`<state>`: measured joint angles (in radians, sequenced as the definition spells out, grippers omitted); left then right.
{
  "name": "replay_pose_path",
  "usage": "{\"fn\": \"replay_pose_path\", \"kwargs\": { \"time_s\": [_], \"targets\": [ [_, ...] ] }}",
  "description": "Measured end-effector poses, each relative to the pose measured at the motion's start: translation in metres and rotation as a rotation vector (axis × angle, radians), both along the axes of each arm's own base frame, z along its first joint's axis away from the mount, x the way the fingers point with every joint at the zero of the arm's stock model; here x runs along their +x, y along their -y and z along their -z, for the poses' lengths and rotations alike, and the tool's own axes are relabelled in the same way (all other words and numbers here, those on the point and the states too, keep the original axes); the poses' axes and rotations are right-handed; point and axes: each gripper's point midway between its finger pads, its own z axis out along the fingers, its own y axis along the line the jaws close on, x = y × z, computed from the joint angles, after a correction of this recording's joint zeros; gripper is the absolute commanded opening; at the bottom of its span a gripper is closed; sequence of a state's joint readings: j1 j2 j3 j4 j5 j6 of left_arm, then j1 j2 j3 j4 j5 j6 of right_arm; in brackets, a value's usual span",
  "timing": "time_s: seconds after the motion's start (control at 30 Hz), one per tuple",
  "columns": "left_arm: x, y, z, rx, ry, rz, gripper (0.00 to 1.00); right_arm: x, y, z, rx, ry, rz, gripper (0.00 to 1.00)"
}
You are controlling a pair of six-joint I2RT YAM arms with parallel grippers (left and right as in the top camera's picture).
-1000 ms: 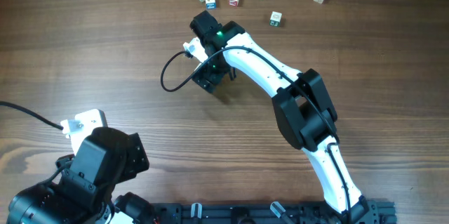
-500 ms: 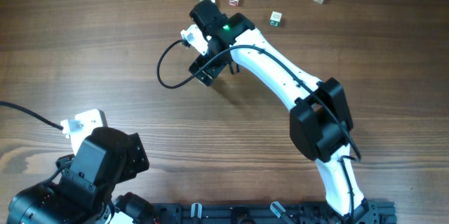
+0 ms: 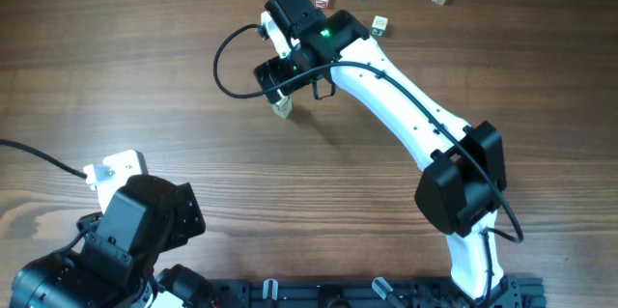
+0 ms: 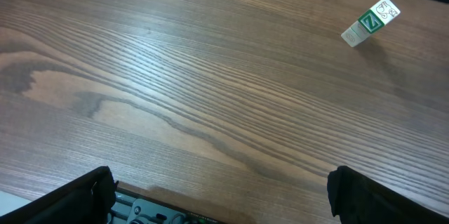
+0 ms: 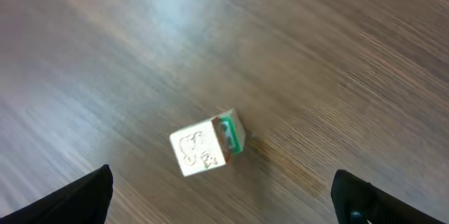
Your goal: Form a tower
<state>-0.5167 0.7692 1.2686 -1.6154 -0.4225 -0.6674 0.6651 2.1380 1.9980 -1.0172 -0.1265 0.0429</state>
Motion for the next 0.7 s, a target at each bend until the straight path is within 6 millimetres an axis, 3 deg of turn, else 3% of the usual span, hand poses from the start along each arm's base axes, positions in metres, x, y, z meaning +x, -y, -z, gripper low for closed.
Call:
{"fn": "replay_pose_path", "kwargs": {
  "time_s": [0.27,0.33,0.47,0.57,0.7],
  "targets": [
    [0.0,0.0,0.0,0.0,0.0,0.0,1.0,-0.013,-0.017,0.031,-0.063,0.005,-0.213,1.0],
    [0.0,0.0,0.0,0.0,0.0,0.0,1.0,-0.013,-0.016,0.042,-0.088,-0.001,-0.222,0.95],
    [0.0,0.0,0.0,0.0,0.0,0.0,1.0,-0.01,-0.011,0.066,-0.146,-0.019,-0.218,0.95],
    [0.0,0.0,0.0,0.0,0.0,0.0,1.0,-0.007,-0.008,0.069,-0.161,-0.012,-0.21,0.92],
    [0.0,0.0,0.0,0.0,0.0,0.0,1.0,-0.006,-0.007,0.069,-0.169,-0.006,-0.204,0.79]
  ]
}}
